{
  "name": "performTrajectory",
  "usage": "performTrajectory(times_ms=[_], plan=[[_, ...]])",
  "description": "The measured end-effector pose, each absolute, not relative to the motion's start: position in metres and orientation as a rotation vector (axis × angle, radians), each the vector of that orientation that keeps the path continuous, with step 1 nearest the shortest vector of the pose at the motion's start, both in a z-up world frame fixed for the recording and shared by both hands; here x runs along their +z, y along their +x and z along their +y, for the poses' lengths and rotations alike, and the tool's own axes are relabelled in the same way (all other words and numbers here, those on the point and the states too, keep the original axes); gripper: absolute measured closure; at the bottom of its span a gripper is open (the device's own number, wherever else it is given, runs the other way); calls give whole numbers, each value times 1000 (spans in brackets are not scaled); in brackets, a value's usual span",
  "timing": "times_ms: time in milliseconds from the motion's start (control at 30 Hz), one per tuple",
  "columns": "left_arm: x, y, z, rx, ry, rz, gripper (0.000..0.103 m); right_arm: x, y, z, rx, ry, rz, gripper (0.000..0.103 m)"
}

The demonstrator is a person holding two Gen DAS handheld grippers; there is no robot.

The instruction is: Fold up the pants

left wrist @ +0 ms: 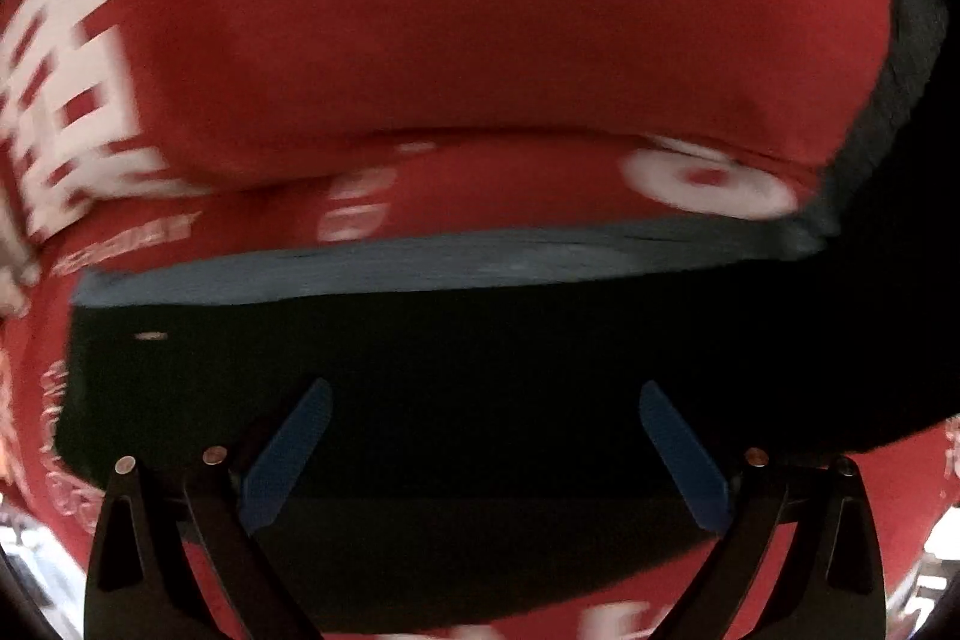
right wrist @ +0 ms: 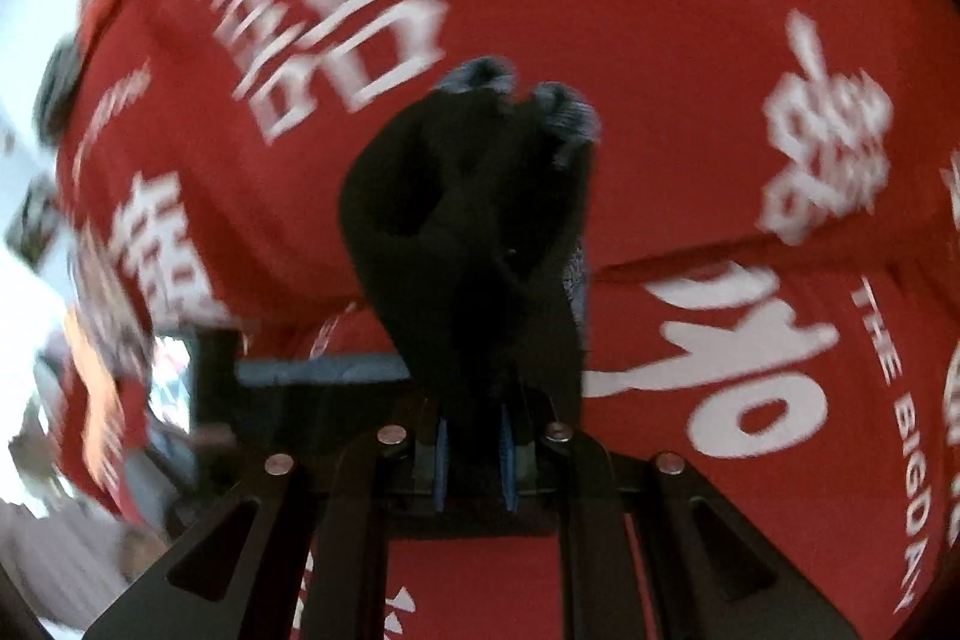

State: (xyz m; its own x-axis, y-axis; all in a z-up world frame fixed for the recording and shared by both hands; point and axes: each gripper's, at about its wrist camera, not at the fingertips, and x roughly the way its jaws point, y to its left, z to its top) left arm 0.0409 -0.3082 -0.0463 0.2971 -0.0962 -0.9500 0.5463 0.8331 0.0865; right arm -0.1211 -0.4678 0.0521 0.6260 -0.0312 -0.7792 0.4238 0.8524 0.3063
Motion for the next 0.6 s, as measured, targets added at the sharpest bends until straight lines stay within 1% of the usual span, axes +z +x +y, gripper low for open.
performTrajectory(times_ms=[100,167,267,300,333,367,433,500,600], plan=[[-47,68,-264,-346,449,1197,0,32,-88,-423,-227,429,939,88],[-52,82,-232,-288,432,1207,0,6,-64,-388,-208,383,1000,88],[-64,96,-201,-242,417,1236,0,-38,-34,-344,-215,299,1139,84],[-65,95,-197,-237,418,1246,0,-46,-30,-335,-231,262,1173,81],[-67,97,-189,-235,422,1260,0,-54,-24,-319,-265,185,1218,80],[-67,96,-187,-239,420,1266,0,-54,-22,-309,-288,131,1230,79],[-67,95,-185,-257,408,1279,0,-44,-24,-291,-293,34,1229,71],[-59,94,-180,-289,388,1294,0,-24,-34,-283,-228,48,1199,53],[-53,87,-193,-376,379,1334,0,-3,-56,-301,-135,219,1167,51]])
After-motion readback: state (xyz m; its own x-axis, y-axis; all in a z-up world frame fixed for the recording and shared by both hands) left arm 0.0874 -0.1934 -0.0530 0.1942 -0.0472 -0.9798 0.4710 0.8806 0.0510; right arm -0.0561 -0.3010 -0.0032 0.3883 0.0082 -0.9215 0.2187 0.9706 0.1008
